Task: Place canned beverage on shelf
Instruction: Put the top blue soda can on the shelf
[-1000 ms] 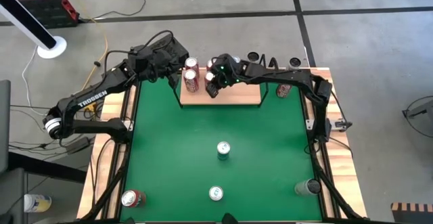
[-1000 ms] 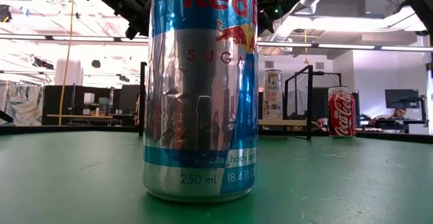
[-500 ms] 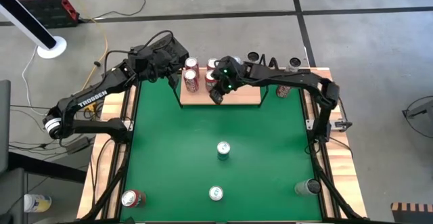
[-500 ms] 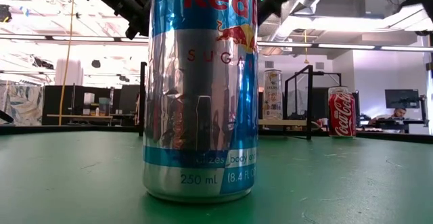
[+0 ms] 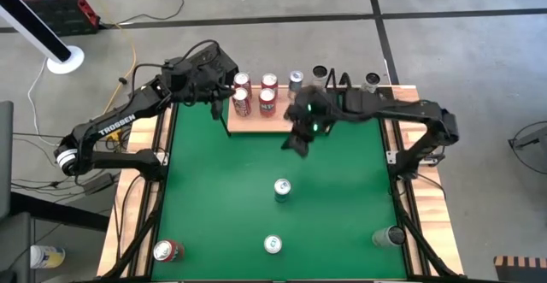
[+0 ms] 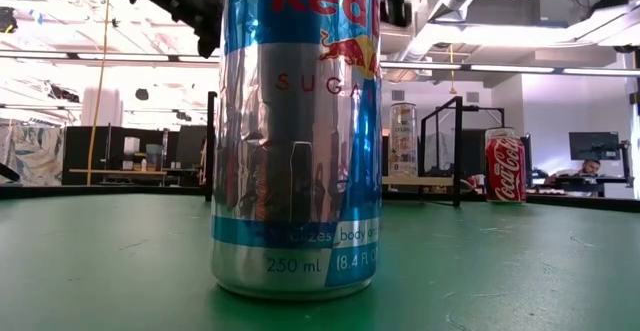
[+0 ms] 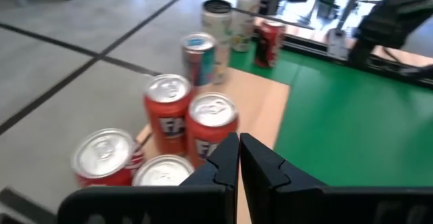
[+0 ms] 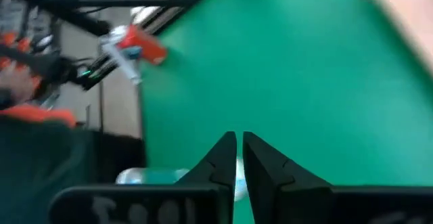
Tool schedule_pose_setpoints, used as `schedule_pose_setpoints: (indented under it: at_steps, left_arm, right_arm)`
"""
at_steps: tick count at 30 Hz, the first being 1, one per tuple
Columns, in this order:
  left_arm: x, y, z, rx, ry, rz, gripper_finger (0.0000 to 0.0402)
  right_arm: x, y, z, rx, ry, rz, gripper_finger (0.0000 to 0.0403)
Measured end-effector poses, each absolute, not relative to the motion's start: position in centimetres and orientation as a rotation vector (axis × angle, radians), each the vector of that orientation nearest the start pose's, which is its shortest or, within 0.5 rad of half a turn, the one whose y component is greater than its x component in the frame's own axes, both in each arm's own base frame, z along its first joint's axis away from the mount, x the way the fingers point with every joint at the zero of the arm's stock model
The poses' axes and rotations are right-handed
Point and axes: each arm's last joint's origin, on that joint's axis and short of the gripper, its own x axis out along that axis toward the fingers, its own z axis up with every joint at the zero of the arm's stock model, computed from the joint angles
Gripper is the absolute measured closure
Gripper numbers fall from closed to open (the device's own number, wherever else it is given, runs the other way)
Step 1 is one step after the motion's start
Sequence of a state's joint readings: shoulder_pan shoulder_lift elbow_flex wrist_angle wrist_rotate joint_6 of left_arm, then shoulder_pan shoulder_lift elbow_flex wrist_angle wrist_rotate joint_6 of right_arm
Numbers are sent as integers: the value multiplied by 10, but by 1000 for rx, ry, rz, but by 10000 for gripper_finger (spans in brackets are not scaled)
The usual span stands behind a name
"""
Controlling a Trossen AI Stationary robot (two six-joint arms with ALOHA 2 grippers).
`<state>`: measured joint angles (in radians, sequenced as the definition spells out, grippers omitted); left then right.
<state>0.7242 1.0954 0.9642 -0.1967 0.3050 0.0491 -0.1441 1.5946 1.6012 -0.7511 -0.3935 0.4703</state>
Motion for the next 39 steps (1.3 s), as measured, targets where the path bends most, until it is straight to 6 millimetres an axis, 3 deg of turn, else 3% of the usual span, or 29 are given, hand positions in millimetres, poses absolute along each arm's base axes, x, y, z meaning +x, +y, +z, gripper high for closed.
schedule_pose_setpoints:
  at_steps: [8, 13, 21, 26, 31, 39]
  left_arm:
    - [186, 149, 334, -142, 295, 298, 402]
    - [187, 147, 332, -168, 309, 271, 402]
    - [189, 143, 330, -197, 334, 256, 402]
    - [188, 142, 327, -220, 357, 257, 402]
    - [187, 141, 324, -241, 390, 258, 402]
    - [187, 141, 323, -227, 401, 254, 402]
  right_arm:
    - [346, 54, 369, 458, 695, 75, 320]
    - [342, 84, 360, 350, 716, -21, 266]
    - [350, 92, 334, 306, 831, -87, 125]
    - [363, 92, 311, 257, 913, -94, 61]
    - [371, 88, 294, 229, 976, -111, 34]
    - [372, 80, 287, 195, 1000, -123, 34]
